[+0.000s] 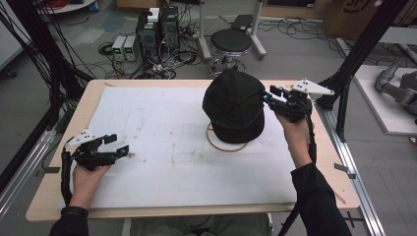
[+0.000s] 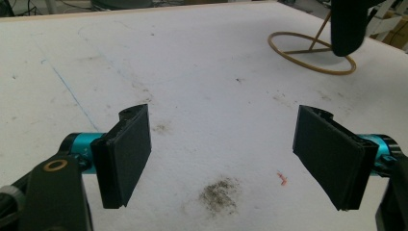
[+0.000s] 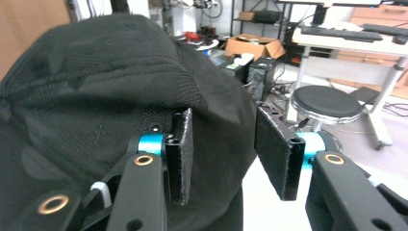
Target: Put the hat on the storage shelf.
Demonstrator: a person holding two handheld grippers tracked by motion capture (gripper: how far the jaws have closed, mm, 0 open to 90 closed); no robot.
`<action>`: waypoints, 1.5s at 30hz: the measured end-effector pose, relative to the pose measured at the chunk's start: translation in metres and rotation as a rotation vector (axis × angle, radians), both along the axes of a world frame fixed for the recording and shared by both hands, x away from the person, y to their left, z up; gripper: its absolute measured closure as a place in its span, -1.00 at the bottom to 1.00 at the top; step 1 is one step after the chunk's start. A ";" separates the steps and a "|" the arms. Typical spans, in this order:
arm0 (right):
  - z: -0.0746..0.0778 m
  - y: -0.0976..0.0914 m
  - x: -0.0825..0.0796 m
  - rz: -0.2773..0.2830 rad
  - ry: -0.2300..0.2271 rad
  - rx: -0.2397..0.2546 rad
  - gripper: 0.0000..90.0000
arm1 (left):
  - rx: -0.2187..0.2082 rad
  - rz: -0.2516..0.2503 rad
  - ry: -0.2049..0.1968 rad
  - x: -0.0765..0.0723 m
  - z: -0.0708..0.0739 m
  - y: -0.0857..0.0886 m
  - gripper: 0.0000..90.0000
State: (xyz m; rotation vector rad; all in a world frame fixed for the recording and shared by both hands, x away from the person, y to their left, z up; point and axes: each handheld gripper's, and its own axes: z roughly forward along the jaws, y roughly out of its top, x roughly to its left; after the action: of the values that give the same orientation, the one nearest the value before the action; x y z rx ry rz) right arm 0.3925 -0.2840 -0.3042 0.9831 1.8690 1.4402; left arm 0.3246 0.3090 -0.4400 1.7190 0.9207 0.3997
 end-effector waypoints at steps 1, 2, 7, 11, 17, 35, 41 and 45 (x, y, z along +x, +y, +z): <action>-0.001 -0.002 -0.002 -0.007 -0.006 -0.008 0.16 | 0.000 0.000 0.000 0.000 0.000 0.000 -0.53; -0.002 -0.005 -0.003 -0.006 -0.009 -0.003 0.11 | 0.001 0.000 0.001 0.000 0.000 0.000 -0.53; -0.008 -0.017 -0.010 0.002 -0.012 0.023 0.00 | -0.002 -0.001 0.000 0.001 0.000 -0.001 -0.53; -0.015 -0.025 -0.016 -0.005 -0.019 0.006 -0.10 | -0.010 0.004 -0.009 0.001 0.000 -0.001 -0.53; -0.033 -0.042 -0.022 -0.001 0.006 0.004 -0.22 | -0.012 0.005 -0.014 0.002 0.002 0.000 -0.53; -0.103 -0.058 -0.046 -0.044 0.095 0.042 -0.51 | 0.003 0.003 -0.046 0.002 0.009 -0.014 -0.55; -0.112 -0.060 -0.046 -0.048 0.116 0.029 -0.53 | 0.014 -0.003 -0.045 0.002 0.010 -0.020 -0.55; -0.114 -0.061 -0.047 -0.042 0.116 0.030 -0.56 | 0.010 -0.016 -0.038 0.003 0.011 -0.024 -0.55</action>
State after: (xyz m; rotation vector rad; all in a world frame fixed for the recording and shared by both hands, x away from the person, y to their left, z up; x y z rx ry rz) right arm 0.3457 -0.3451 -0.4185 1.1354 1.9013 1.4181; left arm 0.3276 0.2849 -0.4288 1.7211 0.8784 0.4257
